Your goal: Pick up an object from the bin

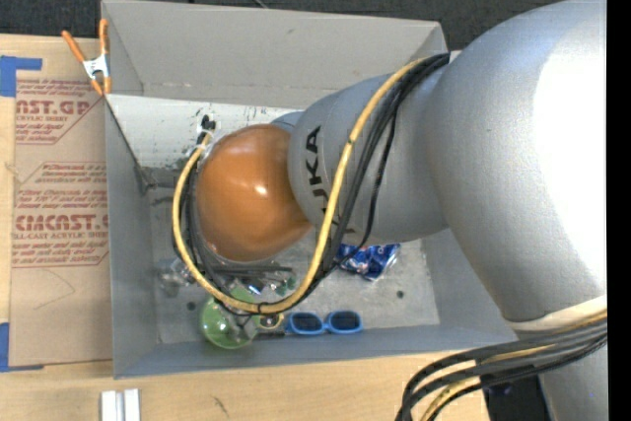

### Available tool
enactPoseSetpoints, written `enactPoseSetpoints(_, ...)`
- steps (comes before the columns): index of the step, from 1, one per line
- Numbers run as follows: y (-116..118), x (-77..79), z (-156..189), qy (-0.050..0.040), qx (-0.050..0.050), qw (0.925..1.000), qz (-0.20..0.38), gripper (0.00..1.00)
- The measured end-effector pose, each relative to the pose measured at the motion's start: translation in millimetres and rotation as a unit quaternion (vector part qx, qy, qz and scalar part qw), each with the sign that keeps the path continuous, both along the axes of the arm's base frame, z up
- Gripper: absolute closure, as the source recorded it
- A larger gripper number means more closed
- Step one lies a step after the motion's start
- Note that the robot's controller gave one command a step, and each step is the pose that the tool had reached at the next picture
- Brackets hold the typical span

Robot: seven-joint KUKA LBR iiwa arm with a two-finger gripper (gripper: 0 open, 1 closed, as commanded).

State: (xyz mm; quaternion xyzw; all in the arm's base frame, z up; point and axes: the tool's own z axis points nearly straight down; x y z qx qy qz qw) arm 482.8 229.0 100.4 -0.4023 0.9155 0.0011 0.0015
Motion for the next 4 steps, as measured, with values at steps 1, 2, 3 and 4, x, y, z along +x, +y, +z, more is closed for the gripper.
enactPoseSetpoints(1,-39.8,-1.3,10.7,0.0010,-0.001,0.9966,0.082,0.00)
enactPoseSetpoints(2,-20.7,-0.6,-28.7,-0.0012,0.000,0.9847,0.174,0.00)
enactPoseSetpoints(3,-18.9,-0.4,-28.0,-0.0018,0.002,0.9849,0.173,0.00)
enactPoseSetpoints(4,-19.5,-1.0,-29.1,-0.0011,0.002,0.9849,0.173,1.00)
